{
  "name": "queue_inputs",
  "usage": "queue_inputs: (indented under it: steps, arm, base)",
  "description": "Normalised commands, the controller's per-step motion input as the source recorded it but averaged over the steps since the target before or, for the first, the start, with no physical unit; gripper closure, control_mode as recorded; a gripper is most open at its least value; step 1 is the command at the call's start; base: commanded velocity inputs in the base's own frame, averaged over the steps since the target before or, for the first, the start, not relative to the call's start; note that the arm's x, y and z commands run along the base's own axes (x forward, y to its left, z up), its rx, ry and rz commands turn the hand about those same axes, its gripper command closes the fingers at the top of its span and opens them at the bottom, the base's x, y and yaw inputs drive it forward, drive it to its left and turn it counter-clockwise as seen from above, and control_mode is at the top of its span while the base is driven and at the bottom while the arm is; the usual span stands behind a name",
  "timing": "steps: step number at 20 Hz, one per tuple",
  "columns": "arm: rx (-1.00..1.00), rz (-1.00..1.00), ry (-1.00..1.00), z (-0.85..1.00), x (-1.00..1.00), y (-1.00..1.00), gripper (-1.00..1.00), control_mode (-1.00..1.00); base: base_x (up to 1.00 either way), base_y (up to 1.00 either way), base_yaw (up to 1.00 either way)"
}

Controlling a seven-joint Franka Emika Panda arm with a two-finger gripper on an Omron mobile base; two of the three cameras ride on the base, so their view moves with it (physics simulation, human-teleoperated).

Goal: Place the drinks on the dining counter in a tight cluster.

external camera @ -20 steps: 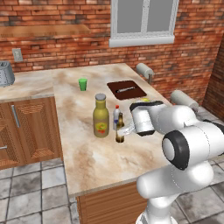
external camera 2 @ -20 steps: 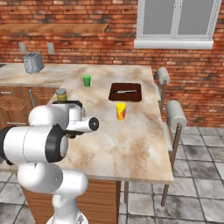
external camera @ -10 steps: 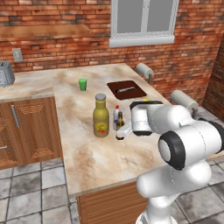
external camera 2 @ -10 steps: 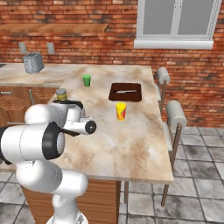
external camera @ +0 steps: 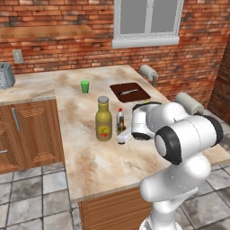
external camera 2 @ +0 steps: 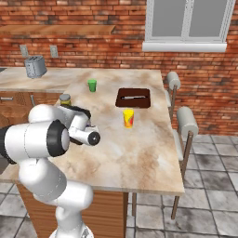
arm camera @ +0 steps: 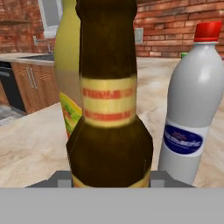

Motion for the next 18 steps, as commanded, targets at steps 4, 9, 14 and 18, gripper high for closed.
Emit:
queue_inputs:
  steps: [4, 9, 14, 18]
  arm:
    - [0.0, -0.01, -0.03, -0.17, 0.19, 0.0, 1.0, -1.0]
    - [0.0, 0.0, -0.01, 0.0, 0.23, 0.0, 1.0, -1.0]
    - [0.0, 0.0, 0.0, -0.01, 0.23, 0.0, 1.0, -1.0]
    - [0.0, 0.0, 0.0, 0.0, 0.16, -0.06, 1.0, -1.0]
  base:
    - [0.0, 0.0, 0.0]
    - [0.0, 0.0, 0.0]
    - [0.0, 0.0, 0.0]
    - [0.0, 0.0, 0.0]
